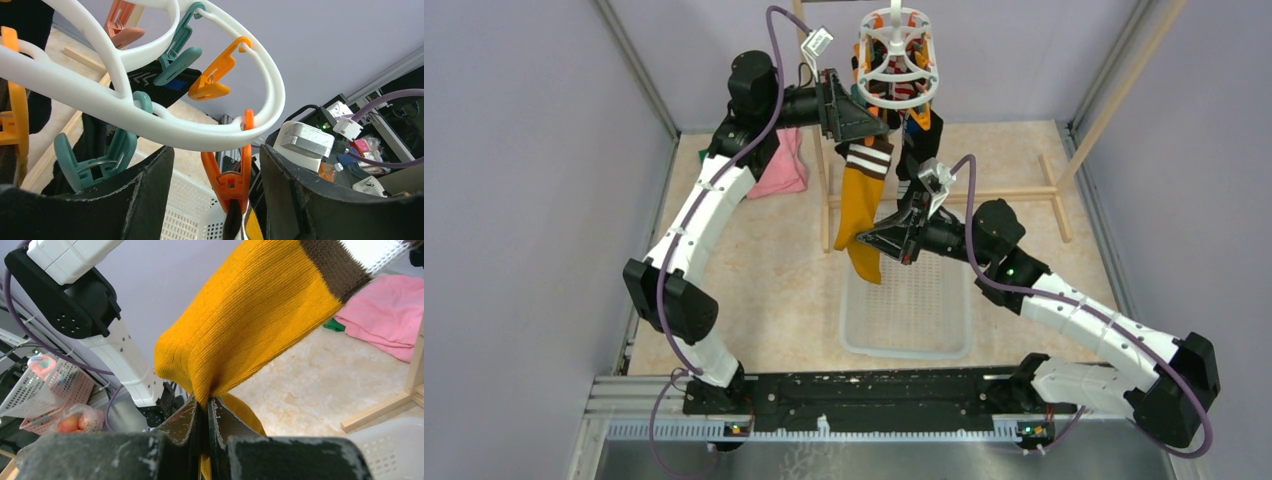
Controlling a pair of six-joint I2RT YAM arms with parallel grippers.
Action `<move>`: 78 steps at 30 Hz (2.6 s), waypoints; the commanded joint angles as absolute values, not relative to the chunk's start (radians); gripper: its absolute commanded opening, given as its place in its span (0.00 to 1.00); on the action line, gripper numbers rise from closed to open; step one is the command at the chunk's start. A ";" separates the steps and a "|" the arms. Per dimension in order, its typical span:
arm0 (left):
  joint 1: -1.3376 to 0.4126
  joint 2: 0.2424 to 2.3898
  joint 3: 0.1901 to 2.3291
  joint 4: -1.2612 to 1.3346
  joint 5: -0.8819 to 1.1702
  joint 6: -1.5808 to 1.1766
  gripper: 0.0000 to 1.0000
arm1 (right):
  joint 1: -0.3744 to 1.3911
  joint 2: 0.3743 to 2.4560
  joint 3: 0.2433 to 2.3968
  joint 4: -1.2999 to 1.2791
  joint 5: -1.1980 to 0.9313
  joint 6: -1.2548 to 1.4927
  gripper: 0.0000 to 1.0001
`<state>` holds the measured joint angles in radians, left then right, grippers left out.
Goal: Remove the socks clipped to the hanger
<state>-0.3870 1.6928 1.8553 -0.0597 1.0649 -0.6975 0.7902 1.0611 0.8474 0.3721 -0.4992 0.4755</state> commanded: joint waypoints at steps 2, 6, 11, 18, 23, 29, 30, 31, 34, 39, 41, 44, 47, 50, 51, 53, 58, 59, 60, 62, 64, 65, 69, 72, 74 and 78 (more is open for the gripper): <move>-0.389 1.653 1.892 -0.017 1.052 -0.701 0.70 | 0.799 1.062 0.896 0.405 -0.517 0.479 0.00; -0.389 1.648 1.891 -0.016 1.035 -0.693 0.64 | 0.798 1.062 0.895 0.404 -0.520 0.479 0.00; -0.387 1.638 1.888 -0.024 1.003 -0.672 0.38 | 0.798 1.053 0.889 0.394 -0.516 0.478 0.00; -0.388 1.648 1.923 -0.078 0.960 -0.636 0.00 | 0.798 1.008 0.873 0.298 -0.467 0.437 0.00; -0.390 1.649 1.925 -0.114 0.954 -0.609 0.00 | 0.795 0.923 0.801 0.137 -0.344 0.373 0.00; -0.390 1.645 1.913 -0.111 0.957 -0.617 0.00 | 0.796 0.844 0.709 -0.057 -0.146 0.269 0.13; -0.390 1.645 1.912 -0.112 0.957 -0.619 0.00 | 0.795 0.848 0.706 -0.065 -0.135 0.259 0.24; -0.390 1.643 1.911 -0.110 0.958 -0.620 0.00 | 0.796 0.858 0.709 -0.073 -0.123 0.248 0.36; -0.392 1.635 1.903 -0.105 0.956 -0.627 0.00 | 0.796 0.893 0.737 -0.068 -0.082 0.229 0.57; -0.396 1.622 1.889 -0.107 0.948 -0.625 0.00 | 0.798 0.957 0.850 -0.129 -0.062 0.200 0.67; -0.395 1.620 1.888 -0.113 0.949 -0.620 0.00 | 0.801 0.996 0.918 -0.229 -0.030 0.181 0.73; -0.396 1.615 1.884 -0.113 0.949 -0.617 0.00 | 0.805 1.009 0.960 -0.339 0.041 0.158 0.75; -0.397 1.615 1.879 -0.113 0.949 -0.618 0.00 | 0.807 1.044 1.030 -0.481 0.099 0.143 0.79; -0.399 1.614 1.876 -0.112 0.950 -0.620 0.00 | 0.808 1.084 1.093 -0.624 0.118 0.149 0.79; -0.398 1.613 1.875 -0.112 0.951 -0.618 0.00 | 0.810 1.085 1.102 -0.653 0.110 0.153 0.79; -0.399 1.611 1.874 -0.114 0.952 -0.616 0.00 | 0.814 1.061 1.096 -0.665 0.109 0.166 0.79; -0.400 1.612 1.871 -0.113 0.954 -0.626 0.00 | 0.815 0.975 1.003 -0.348 0.050 0.138 0.78; -0.402 1.613 1.874 -0.111 0.953 -0.627 0.00 | 0.816 0.991 0.997 -0.266 0.039 0.120 0.78; -0.403 1.614 1.875 -0.111 0.953 -0.631 0.00 | 0.816 1.019 0.993 -0.187 0.033 0.096 0.79; -0.405 1.613 1.877 -0.107 0.949 -0.634 0.00 | 0.817 1.096 0.991 -0.017 0.041 0.056 0.79; -0.406 1.612 1.877 -0.104 0.950 -0.639 0.00 | 0.817 1.189 0.977 0.190 0.057 0.024 0.80; -0.406 1.613 1.878 -0.104 0.950 -0.640 0.00 | 0.818 1.225 0.956 0.314 0.076 0.010 0.81; -0.407 1.613 1.876 -0.110 0.947 -0.635 0.00 | 0.837 1.399 0.986 0.611 0.188 -0.056 0.82; -0.407 1.614 1.873 -0.112 0.949 -0.641 0.00 | 0.886 1.515 1.065 0.717 0.283 -0.167 0.83; -0.407 1.609 1.869 -0.111 0.949 -0.643 0.01 | 0.915 1.586 1.119 0.764 0.409 -0.229 0.82; -0.406 1.602 1.866 -0.109 0.948 -0.649 0.01 | 0.933 1.675 1.146 0.979 0.609 -0.302 0.74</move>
<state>-0.4019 1.6539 1.8721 -0.1352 0.9516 -0.6296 0.9142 1.6394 1.0664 0.6525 0.3805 -0.1883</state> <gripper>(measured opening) 0.306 0.778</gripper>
